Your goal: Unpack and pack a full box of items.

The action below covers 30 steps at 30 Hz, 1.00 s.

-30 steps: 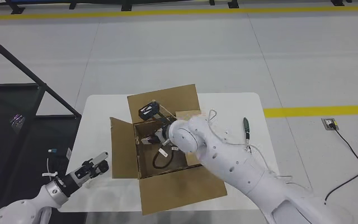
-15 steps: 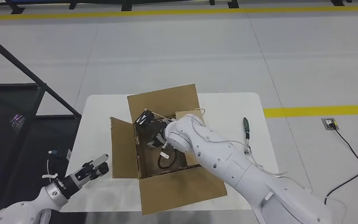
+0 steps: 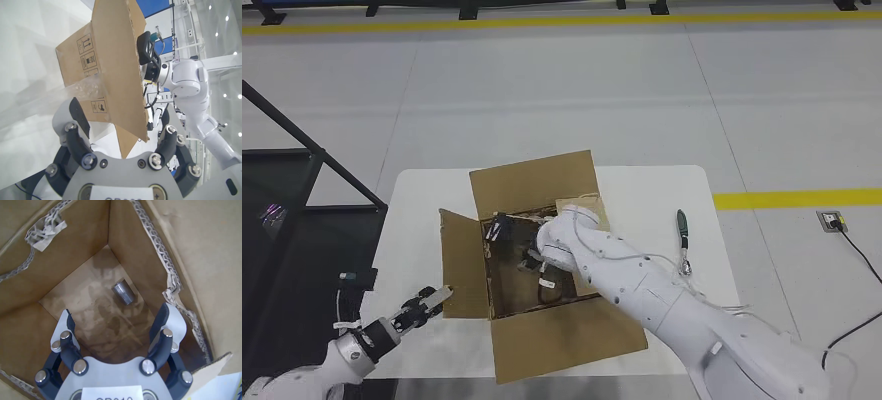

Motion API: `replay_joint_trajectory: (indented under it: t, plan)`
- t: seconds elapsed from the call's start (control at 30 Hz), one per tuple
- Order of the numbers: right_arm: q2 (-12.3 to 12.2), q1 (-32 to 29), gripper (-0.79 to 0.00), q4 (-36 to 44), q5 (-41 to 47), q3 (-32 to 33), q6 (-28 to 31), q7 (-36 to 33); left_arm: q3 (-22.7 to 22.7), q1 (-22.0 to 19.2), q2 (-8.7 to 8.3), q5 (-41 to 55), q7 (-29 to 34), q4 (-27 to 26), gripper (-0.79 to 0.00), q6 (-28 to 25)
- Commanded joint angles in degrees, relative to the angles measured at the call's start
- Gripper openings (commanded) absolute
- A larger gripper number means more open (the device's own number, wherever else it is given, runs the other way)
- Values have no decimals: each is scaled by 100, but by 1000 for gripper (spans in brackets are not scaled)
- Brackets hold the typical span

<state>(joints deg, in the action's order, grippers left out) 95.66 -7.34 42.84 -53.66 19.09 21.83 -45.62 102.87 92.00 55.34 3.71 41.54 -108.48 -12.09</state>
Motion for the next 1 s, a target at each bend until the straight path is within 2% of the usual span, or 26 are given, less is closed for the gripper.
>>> replay_joint_trajectory:
  t: [0.0, 0.03, 0.07, 0.2, 0.5, 0.53, 0.57, 0.6, 0.83, 0.97]
  plan:
    - [36, 77, 0, -230, -35, 8, 403, 172, -54, 86, 8, -297, -187, -98, -240, 2]
    - [60, 114, 0, -346, -57, 17, 495, 254, -100, 134, 16, -361, -272, -152, -283, 6]
    - [90, 139, 0, -435, -94, 7, 576, 304, -142, 176, 25, -373, -345, -213, -385, 4]
    - [228, 213, 0, -735, -188, -35, 828, 420, -175, 369, 46, -485, -562, -428, -468, -76]
    - [530, 374, 0, -1383, -291, -69, 1234, 586, -48, 762, 72, -555, -746, -796, -413, 9]
    - [560, 388, 0, -1437, -306, -72, 1262, 605, -32, 793, 73, -528, -722, -828, -369, 18]
    - [589, 400, 0, -1495, -316, -74, 1291, 621, -19, 824, 75, -472, -686, -850, -252, 27]
    - [618, 415, 0, -1547, -332, -75, 1315, 634, 7, 849, 76, -399, -665, -874, -203, 39]
    - [790, 478, 0, -1867, -444, -80, 1426, 768, 200, 1057, 81, -2, -407, -1062, -246, -74]
    - [872, 499, 0, -2003, -503, -77, 1479, 830, 133, 1079, 79, -115, -291, -1125, -339, -100]
